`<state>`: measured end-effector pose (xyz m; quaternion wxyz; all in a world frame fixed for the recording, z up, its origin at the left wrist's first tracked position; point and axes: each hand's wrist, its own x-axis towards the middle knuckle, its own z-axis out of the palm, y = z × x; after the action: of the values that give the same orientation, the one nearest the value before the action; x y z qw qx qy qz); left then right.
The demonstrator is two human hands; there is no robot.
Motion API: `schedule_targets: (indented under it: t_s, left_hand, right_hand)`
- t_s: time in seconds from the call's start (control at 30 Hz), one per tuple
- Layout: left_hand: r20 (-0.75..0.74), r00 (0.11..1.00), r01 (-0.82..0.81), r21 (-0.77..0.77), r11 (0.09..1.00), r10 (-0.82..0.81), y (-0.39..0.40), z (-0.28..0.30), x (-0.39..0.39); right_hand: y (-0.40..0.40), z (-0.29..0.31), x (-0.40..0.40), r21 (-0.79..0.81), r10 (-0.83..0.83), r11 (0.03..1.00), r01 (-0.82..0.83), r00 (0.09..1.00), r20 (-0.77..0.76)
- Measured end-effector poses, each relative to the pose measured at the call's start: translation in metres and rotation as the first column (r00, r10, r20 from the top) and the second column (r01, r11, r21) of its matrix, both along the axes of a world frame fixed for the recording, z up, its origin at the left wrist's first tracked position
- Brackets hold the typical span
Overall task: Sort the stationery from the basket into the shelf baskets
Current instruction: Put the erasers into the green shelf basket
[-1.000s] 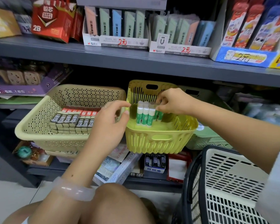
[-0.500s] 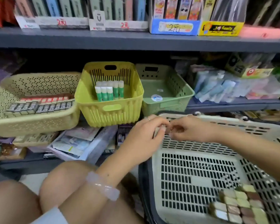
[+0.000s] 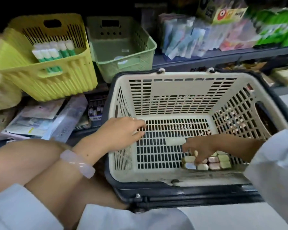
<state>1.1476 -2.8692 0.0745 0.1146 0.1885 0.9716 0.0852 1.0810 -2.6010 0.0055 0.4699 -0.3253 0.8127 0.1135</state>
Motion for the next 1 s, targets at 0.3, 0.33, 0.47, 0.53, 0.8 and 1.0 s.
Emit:
schedule_targets:
  t_s: [0.3, 0.33, 0.47, 0.53, 0.8, 1.0]
  left_hand:
    - [-0.052, 0.998, -0.022, -0.012, 1.0, 0.021, 0.0, -0.005, -0.001]
    - [-0.053, 0.998, -0.025, -0.01, 1.0, 0.024, 0.0, -0.005, -0.001]
    - [-0.062, 0.998, -0.032, 0.011, 0.999, 0.033, -0.001, -0.006, 0.0]
    - [-0.062, 0.997, -0.034, 0.017, 0.999, 0.035, -0.001, -0.006, 0.001]
    - [-0.09, 0.995, -0.032, 0.015, 0.999, 0.033, -0.002, -0.008, 0.001]
    - [-0.108, 0.993, -0.038, 0.043, 0.998, 0.042, -0.003, -0.009, 0.002]
  right_hand:
    - [0.017, -0.039, 0.015, -0.041, 0.163, 0.984, -0.172, 0.973, -0.165]
    - [0.018, -0.04, 0.014, -0.043, 0.178, 0.981, -0.188, 0.969, -0.172]
    - [0.023, -0.039, 0.013, -0.059, 0.226, 0.968, -0.243, 0.952, -0.205]
    - [0.022, -0.039, 0.016, -0.05, 0.277, 0.954, -0.296, 0.931, -0.236]
    - [0.021, -0.041, 0.019, 0.071, 0.413, 0.91, -0.409, 0.878, -0.242]
    - [0.021, -0.045, 0.013, -0.002, 0.35, 0.932, -0.362, 0.902, -0.254]
